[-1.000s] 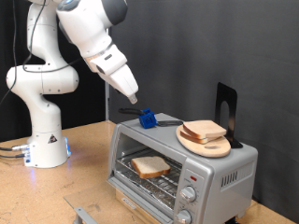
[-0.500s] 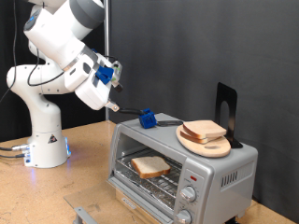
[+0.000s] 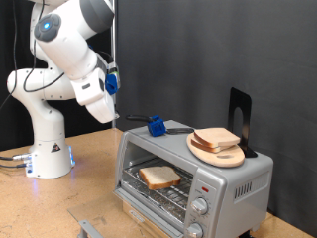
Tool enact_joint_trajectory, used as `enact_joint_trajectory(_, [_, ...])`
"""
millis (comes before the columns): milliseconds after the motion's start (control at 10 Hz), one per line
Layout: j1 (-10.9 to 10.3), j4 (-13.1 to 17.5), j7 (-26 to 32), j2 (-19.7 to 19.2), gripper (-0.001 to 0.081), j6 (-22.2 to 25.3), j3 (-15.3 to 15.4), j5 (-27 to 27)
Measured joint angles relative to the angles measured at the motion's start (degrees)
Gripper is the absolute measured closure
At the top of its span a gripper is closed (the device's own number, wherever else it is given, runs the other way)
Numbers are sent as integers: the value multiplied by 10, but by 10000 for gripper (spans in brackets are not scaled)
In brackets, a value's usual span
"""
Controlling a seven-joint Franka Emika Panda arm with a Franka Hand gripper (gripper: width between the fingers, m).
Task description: Make a piece of toast with the oven
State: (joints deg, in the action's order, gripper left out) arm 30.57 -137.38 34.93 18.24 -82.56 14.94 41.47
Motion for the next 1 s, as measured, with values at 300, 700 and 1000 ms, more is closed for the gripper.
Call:
enact_joint_trajectory(300, [17, 53, -21, -84, -2, 85, -18, -12])
enact_joint_trajectory(700, [35, -9, -112, -63, -2, 88, -47, 164])
enact_joint_trajectory(1000, [68, -30, -167, -70, -2, 44, -76, 218])
